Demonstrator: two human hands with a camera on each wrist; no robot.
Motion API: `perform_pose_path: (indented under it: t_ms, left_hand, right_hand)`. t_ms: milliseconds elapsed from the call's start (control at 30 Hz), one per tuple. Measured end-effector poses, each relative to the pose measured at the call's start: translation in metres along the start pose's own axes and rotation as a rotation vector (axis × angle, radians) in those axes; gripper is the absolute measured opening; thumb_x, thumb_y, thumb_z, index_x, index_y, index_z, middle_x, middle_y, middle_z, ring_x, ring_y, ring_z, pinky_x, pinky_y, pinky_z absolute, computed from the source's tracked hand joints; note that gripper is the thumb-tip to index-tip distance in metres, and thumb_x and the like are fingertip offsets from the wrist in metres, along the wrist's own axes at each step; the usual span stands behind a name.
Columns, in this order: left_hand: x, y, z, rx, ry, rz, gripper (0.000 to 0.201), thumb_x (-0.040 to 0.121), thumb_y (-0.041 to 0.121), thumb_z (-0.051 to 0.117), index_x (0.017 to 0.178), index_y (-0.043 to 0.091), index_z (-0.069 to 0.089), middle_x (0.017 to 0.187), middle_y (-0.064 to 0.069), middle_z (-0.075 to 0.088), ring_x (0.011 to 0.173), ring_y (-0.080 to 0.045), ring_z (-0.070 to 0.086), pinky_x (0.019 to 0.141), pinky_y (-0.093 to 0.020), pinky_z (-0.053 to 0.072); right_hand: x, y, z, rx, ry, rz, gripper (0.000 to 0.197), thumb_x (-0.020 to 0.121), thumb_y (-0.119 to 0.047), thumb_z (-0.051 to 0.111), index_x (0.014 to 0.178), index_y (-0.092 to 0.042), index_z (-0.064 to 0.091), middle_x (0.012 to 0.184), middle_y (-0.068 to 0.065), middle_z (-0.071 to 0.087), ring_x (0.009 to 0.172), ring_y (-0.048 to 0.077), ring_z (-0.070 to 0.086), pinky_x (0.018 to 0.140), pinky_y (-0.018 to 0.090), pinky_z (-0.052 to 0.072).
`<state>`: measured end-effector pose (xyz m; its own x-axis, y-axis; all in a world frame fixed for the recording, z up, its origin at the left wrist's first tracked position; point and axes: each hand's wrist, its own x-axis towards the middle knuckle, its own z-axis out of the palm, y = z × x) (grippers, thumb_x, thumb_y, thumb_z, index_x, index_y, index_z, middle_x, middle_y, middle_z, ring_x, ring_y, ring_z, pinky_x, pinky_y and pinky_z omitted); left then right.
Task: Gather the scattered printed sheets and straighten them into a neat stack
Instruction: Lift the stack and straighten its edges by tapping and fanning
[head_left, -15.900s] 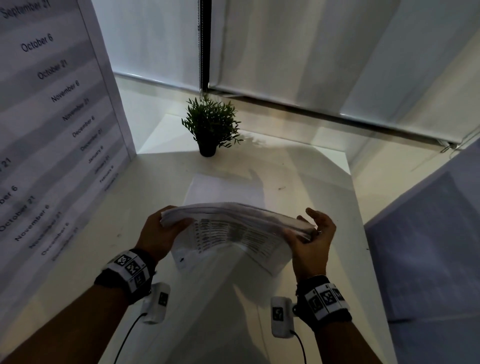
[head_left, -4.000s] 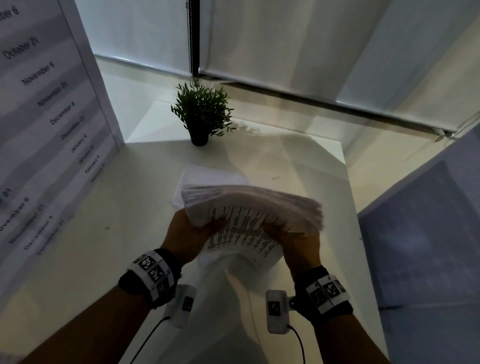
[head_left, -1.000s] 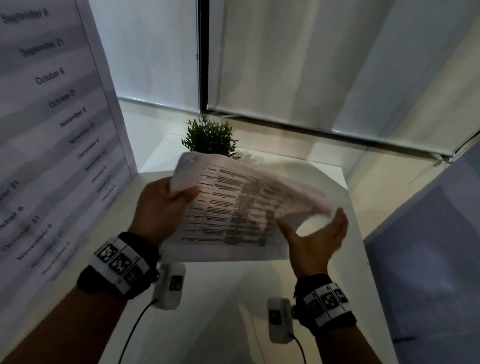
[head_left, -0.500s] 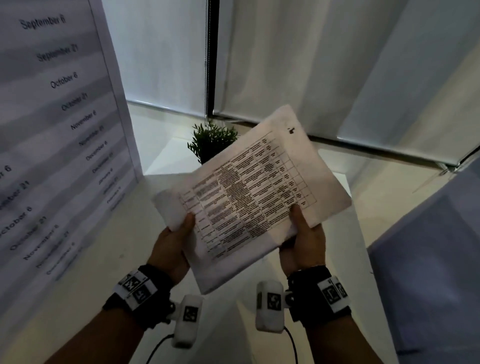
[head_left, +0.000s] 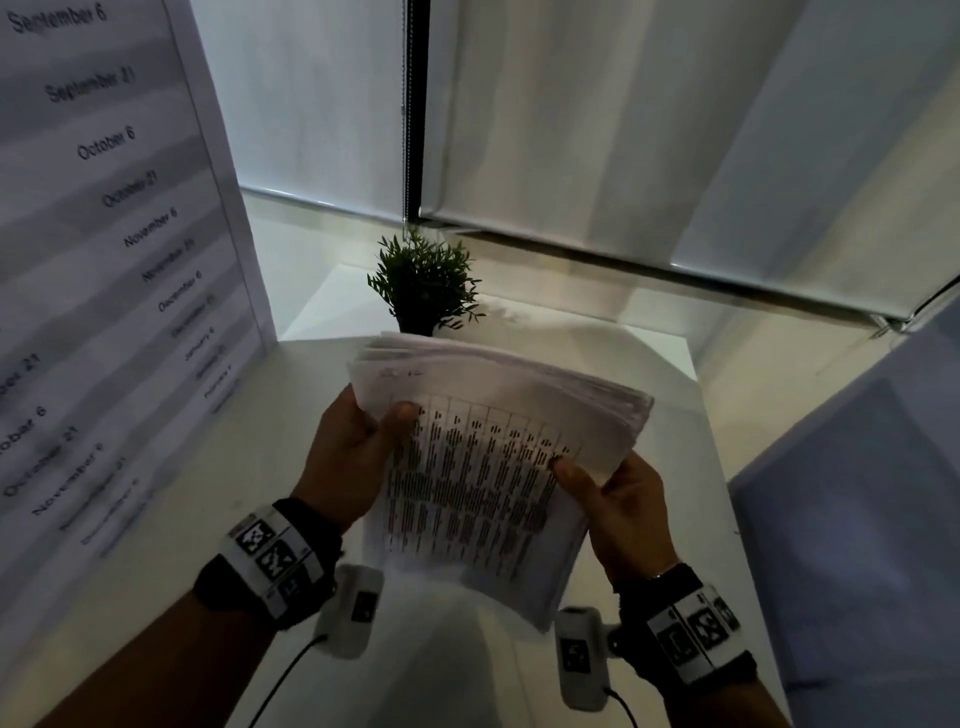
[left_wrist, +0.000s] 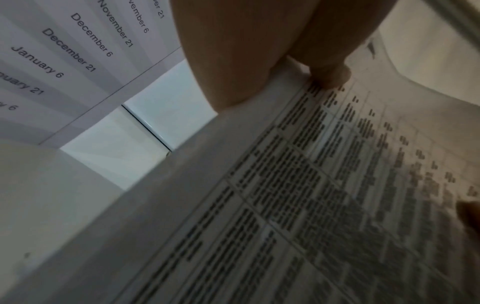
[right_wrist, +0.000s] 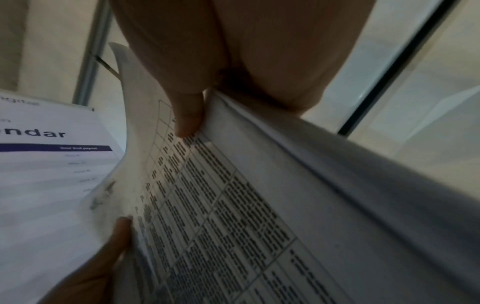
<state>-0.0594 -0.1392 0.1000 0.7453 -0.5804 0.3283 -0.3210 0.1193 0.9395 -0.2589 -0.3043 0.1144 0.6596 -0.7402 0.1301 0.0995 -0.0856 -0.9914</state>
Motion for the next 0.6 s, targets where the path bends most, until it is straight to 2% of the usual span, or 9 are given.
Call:
perform_pose_path:
  t_ms: [67,133,167,267,333,400,467,533,600]
  left_hand:
    - [-0.010,-0.012,0.001,0.089,-0.045,0.083,0.035,0.091,0.037,0.052,0.120,0.018,0.058,0.112,0.001,0.065,0.105,-0.007,0.062,0.085,-0.017,0.051]
    - [-0.023,-0.029,0.005,0.096,-0.142,0.004,0.058,0.089,0.050,0.052,0.126,0.005,0.050,0.120,-0.003,0.055,0.112,-0.004,0.057,0.087,-0.013,0.049]
    - [-0.030,-0.033,0.010,0.069,-0.164,-0.057,0.061,0.087,0.053,0.053,0.128,0.008,0.046,0.122,0.000,0.052,0.113,-0.001,0.055,0.086,-0.014,0.050]
    - [-0.037,-0.029,0.026,0.039,-0.110,-0.045,0.057,0.081,0.062,0.054,0.126,0.030,0.041,0.118,0.021,0.049,0.109,0.008,0.054,0.085,-0.011,0.049]
    - [-0.034,-0.019,0.031,-0.033,-0.015,-0.054,0.071,0.076,0.071,0.053,0.122,0.018,0.044,0.106,0.032,0.054,0.101,0.008,0.058,0.077,-0.010,0.050]
    - [-0.029,-0.012,0.032,-0.035,0.066,-0.016,0.069,0.075,0.074,0.052,0.113,0.017,0.046,0.098,0.033,0.057,0.090,0.008,0.060,0.070,-0.008,0.048]
    - [-0.027,-0.005,0.032,-0.059,0.095,0.052,0.056,0.078,0.069,0.054,0.110,0.023,0.045,0.096,0.025,0.058,0.084,0.005,0.059,0.068,-0.009,0.048]
    - [-0.026,0.000,0.032,-0.063,0.129,0.127,0.051,0.086,0.057,0.054,0.116,0.017,0.045,0.101,0.016,0.057,0.086,-0.002,0.059,0.071,-0.016,0.049]
    - [-0.024,0.005,0.035,-0.015,0.184,0.179,0.039,0.092,0.039,0.051,0.116,0.009,0.049,0.100,0.018,0.058,0.085,0.000,0.059,0.070,-0.012,0.047]
  right_hand:
    - [-0.005,0.005,-0.002,-0.067,0.001,0.003,0.024,0.081,-0.002,0.071,0.102,-0.013,0.068,0.093,-0.016,0.076,0.087,0.004,0.071,0.071,0.018,0.056]
    - [-0.010,0.010,0.000,-0.216,0.003,-0.005,0.027,0.080,-0.009,0.075,0.096,-0.028,0.066,0.089,-0.030,0.070,0.082,-0.005,0.068,0.067,0.014,0.052]
    - [-0.013,0.013,0.003,-0.257,0.016,-0.017,0.028,0.079,-0.009,0.076,0.092,-0.031,0.065,0.085,-0.032,0.068,0.080,-0.007,0.066,0.065,0.012,0.050]
    - [-0.014,0.015,0.011,-0.153,0.128,0.001,0.024,0.076,-0.006,0.077,0.086,-0.025,0.067,0.076,-0.029,0.070,0.071,-0.010,0.066,0.061,0.007,0.049]
    - [-0.014,0.017,0.013,-0.023,0.152,0.027,0.023,0.077,-0.002,0.075,0.084,-0.023,0.069,0.075,-0.018,0.074,0.070,-0.003,0.069,0.063,0.013,0.054]
    - [-0.014,0.016,0.012,-0.007,0.150,0.034,0.025,0.076,0.000,0.075,0.085,-0.022,0.070,0.076,-0.013,0.075,0.071,0.000,0.070,0.064,0.016,0.055]
    - [-0.012,0.014,0.011,-0.018,0.156,0.001,0.026,0.073,-0.001,0.078,0.089,-0.018,0.069,0.080,-0.011,0.075,0.073,0.002,0.069,0.064,0.017,0.056]
    - [-0.010,0.014,0.011,-0.014,0.197,-0.090,0.029,0.072,-0.004,0.080,0.096,-0.012,0.067,0.086,-0.011,0.073,0.077,0.003,0.068,0.067,0.016,0.055]
    - [-0.006,0.010,0.016,-0.049,0.259,-0.182,0.018,0.079,-0.016,0.076,0.095,-0.014,0.067,0.084,-0.014,0.070,0.076,0.001,0.064,0.067,0.015,0.051]
